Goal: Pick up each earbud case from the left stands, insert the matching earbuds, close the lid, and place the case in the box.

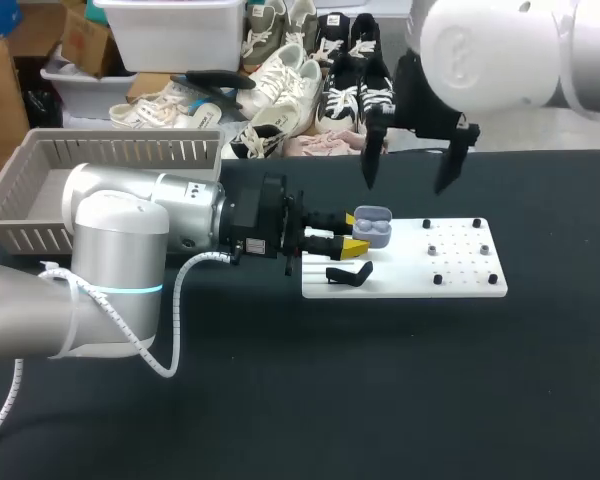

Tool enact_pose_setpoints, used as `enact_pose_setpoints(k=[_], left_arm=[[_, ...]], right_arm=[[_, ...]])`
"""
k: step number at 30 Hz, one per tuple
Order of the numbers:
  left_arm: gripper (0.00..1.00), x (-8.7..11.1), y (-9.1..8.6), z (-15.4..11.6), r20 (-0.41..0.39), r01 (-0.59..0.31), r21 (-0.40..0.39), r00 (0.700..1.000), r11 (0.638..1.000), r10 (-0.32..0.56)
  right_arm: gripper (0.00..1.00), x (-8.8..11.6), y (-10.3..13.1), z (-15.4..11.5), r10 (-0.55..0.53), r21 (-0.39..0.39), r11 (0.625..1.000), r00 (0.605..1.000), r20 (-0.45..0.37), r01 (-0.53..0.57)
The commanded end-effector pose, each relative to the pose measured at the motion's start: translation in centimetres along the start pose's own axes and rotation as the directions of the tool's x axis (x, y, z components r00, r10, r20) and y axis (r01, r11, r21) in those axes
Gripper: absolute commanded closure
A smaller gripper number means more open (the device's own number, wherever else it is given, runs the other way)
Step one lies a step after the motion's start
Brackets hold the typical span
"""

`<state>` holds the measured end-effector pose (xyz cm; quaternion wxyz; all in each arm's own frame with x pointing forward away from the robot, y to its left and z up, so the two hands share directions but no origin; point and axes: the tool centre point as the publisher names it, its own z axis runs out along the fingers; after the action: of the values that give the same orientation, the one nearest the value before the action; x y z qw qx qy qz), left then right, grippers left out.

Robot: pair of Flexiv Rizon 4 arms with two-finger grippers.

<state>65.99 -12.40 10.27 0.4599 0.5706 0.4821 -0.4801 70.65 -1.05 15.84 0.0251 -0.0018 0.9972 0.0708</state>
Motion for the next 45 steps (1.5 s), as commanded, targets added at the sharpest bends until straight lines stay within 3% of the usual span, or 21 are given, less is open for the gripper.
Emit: enact_pose_setpoints(k=[1, 10, 28, 40, 45], left_arm=[[1.0, 0.0, -0.1, 0.0, 0.001, -0.001, -0.005, 1.0, 1.0, 0.001], [1.0, 0.0, -0.1, 0.0, 0.001, -0.001, -0.005, 1.0, 1.0, 0.001], [1.0, 0.0, -0.1, 0.0, 0.001, -0.001, -0.005, 1.0, 1.0, 0.001], [1.0, 0.0, -0.1, 0.0, 0.001, -0.001, -0.005, 1.0, 1.0, 0.001], [1.0, -0.7, -0.2, -2.2, 0.045, 0.053, -0.063, 0.998, 0.997, -0.05]], right_arm=[[0.0, 0.6, -0.3, 1.0, 0.011, 0.002, 1.0, 0.996, 0.087, -0.011], [0.0, 1.2, -0.7, 2.0, 0.019, 0.012, 1.0, 0.998, 0.061, -0.02], [0.0, 3.7, -0.3, 1.2, -0.014, 0.015, 1.0, 1.0, 0.015, 0.014], [0.0, 3.5, -4.3, -1.4, 0.104, -0.086, 0.993, 0.968, 0.227, -0.086], [0.0, 4.7, -4.9, -1.2, 0.047, -0.122, 0.992, 0.957, 0.286, -0.012]])
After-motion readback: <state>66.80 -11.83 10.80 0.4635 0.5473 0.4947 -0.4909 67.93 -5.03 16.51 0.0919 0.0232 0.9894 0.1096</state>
